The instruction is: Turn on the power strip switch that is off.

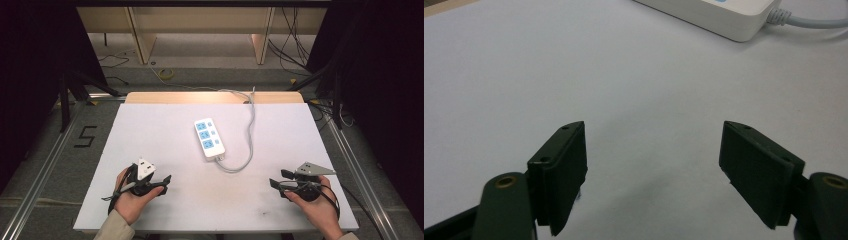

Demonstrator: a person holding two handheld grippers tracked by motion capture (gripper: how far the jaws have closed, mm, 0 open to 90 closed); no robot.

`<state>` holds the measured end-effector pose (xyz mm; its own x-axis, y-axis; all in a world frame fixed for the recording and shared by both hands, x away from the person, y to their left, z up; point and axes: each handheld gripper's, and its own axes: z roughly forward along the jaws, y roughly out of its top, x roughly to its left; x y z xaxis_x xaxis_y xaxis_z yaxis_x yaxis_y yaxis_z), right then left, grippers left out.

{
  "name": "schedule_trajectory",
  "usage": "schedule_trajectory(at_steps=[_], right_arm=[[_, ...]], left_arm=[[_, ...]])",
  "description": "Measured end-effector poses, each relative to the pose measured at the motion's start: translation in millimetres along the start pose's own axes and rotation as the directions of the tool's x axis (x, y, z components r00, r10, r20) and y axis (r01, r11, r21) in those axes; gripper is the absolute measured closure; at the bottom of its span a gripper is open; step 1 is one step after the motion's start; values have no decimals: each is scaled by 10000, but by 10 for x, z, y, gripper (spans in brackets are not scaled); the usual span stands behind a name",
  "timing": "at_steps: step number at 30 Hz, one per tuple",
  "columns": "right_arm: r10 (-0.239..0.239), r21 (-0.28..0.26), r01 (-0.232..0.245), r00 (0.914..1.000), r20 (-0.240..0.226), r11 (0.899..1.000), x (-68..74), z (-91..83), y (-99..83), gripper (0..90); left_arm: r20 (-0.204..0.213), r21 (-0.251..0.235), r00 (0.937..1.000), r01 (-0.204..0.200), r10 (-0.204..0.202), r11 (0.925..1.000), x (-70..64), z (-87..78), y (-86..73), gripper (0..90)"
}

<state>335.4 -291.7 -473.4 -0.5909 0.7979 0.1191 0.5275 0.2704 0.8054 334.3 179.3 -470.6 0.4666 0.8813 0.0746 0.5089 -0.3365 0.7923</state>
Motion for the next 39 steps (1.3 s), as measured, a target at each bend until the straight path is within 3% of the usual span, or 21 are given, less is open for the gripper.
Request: schedule_trajectory(at_steps=[11, 23, 39], right_arm=[[-433, 412, 438, 9990, -127, 9982, 54, 17, 75, 537], [-1103, 1104, 1098, 9939, -16, 9878, 79, 30, 238, 900], [-1310, 1463, 1300, 9914, -27, 9807, 173, 161, 515, 900]], left_arm=[[-341, -42, 9990, 290, -291, 9996, 60, -28, -11, 280], [-288, -41, 9994, 203, -204, 9998, 27, -28, -2, 285], [-224, -43, 9996, 153, -154, 9999, -1, -5, -4, 299]])
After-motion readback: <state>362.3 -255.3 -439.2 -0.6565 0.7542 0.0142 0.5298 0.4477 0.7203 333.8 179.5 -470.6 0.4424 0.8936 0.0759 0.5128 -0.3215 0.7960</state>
